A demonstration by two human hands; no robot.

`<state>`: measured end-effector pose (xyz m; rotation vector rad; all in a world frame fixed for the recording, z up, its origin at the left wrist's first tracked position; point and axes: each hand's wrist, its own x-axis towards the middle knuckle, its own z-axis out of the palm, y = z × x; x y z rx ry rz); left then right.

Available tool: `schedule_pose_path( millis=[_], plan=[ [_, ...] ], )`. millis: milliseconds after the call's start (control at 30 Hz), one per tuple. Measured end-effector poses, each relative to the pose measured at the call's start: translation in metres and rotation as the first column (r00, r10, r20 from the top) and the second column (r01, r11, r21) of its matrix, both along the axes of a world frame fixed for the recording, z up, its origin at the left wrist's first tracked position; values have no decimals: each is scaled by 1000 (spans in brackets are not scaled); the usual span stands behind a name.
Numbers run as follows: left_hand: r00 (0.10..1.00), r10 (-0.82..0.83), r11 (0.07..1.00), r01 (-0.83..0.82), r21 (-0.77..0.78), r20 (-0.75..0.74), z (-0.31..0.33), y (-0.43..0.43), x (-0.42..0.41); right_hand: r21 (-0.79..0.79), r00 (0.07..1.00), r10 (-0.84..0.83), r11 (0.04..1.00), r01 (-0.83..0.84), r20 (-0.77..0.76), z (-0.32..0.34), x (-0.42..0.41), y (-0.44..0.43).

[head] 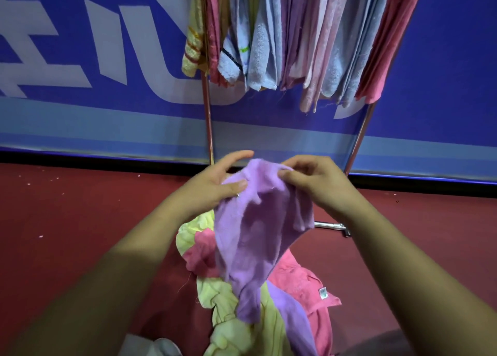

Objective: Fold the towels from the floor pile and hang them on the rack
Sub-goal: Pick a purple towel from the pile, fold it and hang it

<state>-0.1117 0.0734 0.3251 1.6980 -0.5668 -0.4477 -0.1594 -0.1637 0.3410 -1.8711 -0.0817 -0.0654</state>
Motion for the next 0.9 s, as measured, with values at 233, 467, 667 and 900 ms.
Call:
schedule_pose_path(
  millis=[233, 467, 667, 900],
  plan=[
    [998, 59, 995, -61, 81, 28, -9, -10, -1, -108, 994, 102, 989, -98, 33, 1, 1, 12],
    [911, 401, 910, -408, -71, -99, -4, 0, 4, -483, 998, -54, 874, 57, 21, -10, 10, -7],
    [807, 348, 810, -515, 281, 476, -2, 18, 11, -173, 962, -260, 947, 271, 82, -12, 17, -8],
    [941, 249, 968, -244, 54, -228, 4, 11, 1, 95, 983, -185, 978, 184, 3, -11, 10, 4]
  ],
)
